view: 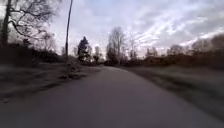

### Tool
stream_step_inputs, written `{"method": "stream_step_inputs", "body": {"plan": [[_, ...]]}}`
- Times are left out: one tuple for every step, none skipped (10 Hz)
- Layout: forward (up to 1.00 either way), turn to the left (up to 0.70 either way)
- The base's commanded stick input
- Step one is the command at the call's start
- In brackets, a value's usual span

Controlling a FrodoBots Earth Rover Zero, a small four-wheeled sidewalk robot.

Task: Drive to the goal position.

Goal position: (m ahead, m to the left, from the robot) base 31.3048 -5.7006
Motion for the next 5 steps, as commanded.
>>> {"method": "stream_step_inputs", "body": {"plan": [[1.00, 0.01], [1.00, 0.01], [1.00, 0.01], [1.00, 0.01], [1.00, 0.01]]}}
